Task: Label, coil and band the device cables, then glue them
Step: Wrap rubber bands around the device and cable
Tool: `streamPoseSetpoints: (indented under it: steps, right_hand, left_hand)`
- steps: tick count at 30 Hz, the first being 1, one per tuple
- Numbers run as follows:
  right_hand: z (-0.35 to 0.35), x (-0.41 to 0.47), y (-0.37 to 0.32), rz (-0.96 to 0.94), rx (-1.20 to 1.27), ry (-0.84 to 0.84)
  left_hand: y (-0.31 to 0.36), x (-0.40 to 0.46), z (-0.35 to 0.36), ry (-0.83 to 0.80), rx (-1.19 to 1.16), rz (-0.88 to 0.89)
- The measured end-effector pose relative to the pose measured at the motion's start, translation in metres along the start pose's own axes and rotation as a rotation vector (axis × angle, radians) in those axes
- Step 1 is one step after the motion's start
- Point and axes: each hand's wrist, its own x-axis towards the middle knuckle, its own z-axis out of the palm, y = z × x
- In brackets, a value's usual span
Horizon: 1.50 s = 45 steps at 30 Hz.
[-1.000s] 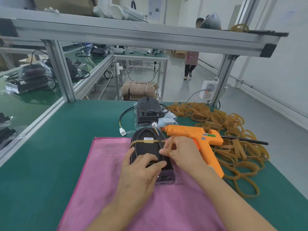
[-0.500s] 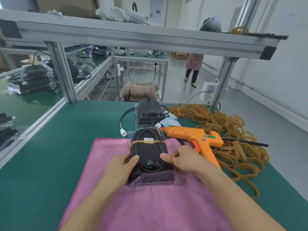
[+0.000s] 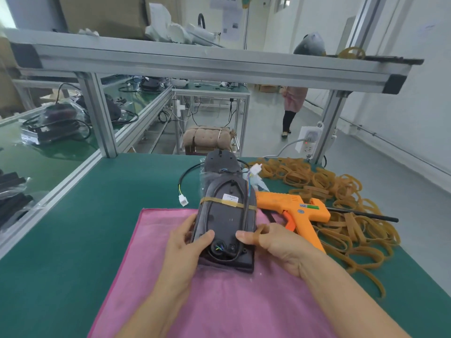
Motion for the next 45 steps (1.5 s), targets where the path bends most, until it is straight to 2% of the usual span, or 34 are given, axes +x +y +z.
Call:
streamPoseSetpoints:
  steps: [5, 11, 15, 16, 18, 20, 25, 29, 33, 37, 42, 45]
  right_hand:
    - [0.002, -0.008, -0.019, -0.156, 0.162, -0.093]
    - [0.001, -0.007, -0.024, -0.111, 0.164, -0.088]
    - [0.004, -0.012, -0.017, -0.088, 0.246, -0.217]
    - [0.005, -0.012, -0.016, -0.091, 0.22, -0.22]
    - [0.008, -0.01, -0.017, -0.084, 0.17, -0.118]
    - [0.009, -0.008, -0.018, -0.099, 0.13, -0.012]
    - [0.014, -0.012, -0.025, -0.195, 0.074, 0.035]
    - [0.016, -0.017, -0.03, -0.241, 0.084, 0.05]
    - [0.017, -0.015, -0.027, -0.221, 0.135, 0.087]
    - [0.018, -0.015, -0.022, -0.203, 0.263, -0.058]
    - [0.015, -0.013, -0.015, -0.223, 0.27, -0.2]
    - [0.017, -0.014, -0.015, -0.238, 0.232, -0.196]
  left_hand:
    - [0.007, 0.005, 0.009, 0.055, -0.165, 0.033]
    - [0.007, 0.003, 0.013, 0.114, -0.231, 0.071]
    - [0.011, 0.002, 0.012, 0.128, -0.208, 0.126]
    - [0.012, 0.001, 0.012, 0.127, -0.199, 0.132]
    - [0.013, 0.001, 0.012, 0.115, -0.182, 0.146]
    - [0.014, 0.002, 0.013, 0.101, -0.151, 0.163]
    - [0.021, 0.003, 0.01, 0.092, -0.048, 0.238]
    - [0.023, -0.009, 0.01, -0.012, 0.184, 0.29]
    - [0.018, -0.012, 0.015, 0.025, 0.359, 0.417]
    - [0.01, -0.007, 0.015, 0.134, 0.452, 0.438]
    - [0.003, -0.007, 0.014, 0.214, 0.419, 0.391]
    - [0.001, -0.007, 0.015, 0.233, 0.406, 0.374]
